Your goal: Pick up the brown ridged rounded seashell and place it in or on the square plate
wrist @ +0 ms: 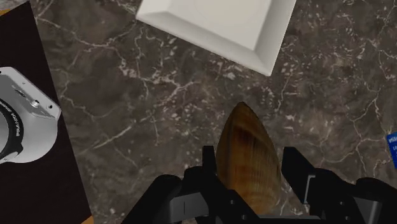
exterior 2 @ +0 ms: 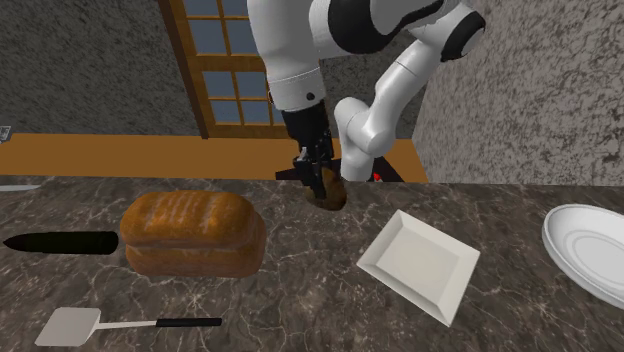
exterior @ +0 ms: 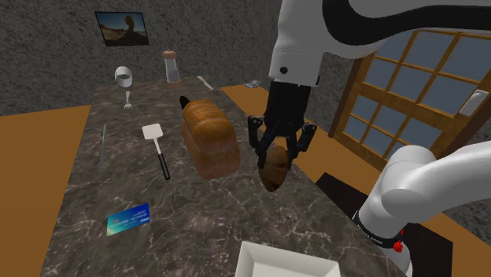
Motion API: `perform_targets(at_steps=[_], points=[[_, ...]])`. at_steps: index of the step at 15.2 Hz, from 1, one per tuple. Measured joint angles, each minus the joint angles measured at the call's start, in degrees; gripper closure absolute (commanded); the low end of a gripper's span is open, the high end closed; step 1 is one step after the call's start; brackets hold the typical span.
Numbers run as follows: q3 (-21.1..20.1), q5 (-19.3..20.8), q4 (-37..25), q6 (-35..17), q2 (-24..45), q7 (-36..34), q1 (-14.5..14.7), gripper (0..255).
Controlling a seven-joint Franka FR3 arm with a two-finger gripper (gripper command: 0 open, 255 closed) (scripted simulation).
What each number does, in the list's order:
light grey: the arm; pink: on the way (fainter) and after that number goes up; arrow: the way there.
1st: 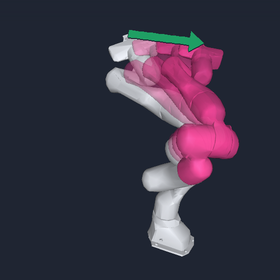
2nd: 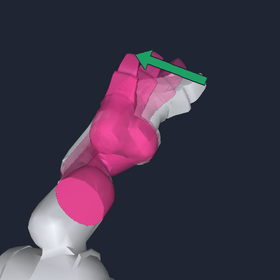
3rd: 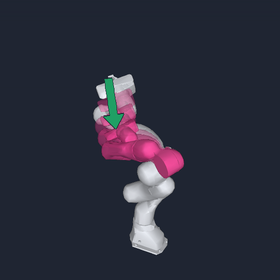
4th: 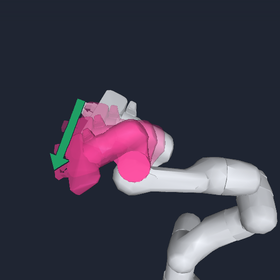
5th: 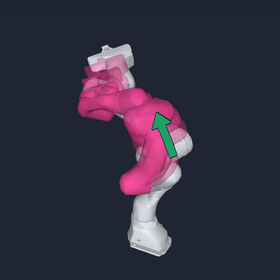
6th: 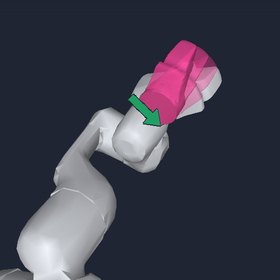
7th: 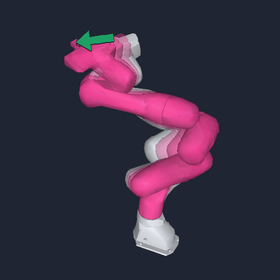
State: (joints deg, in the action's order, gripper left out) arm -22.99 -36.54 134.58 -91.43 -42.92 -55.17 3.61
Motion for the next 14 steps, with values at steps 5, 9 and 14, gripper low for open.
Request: perform_targets(at_steps=[5,9,14], points=[[-4.9,-4.6,0.9,-0.5,-3.9,-6.4,3.2,255],[-9.5,-8.2,-0.1,-1.6,-5.2,-11.6,5.0,255],[-15.1,-12.3,-2.0,-2.6,-6.7,-18.2,7.1,255]])
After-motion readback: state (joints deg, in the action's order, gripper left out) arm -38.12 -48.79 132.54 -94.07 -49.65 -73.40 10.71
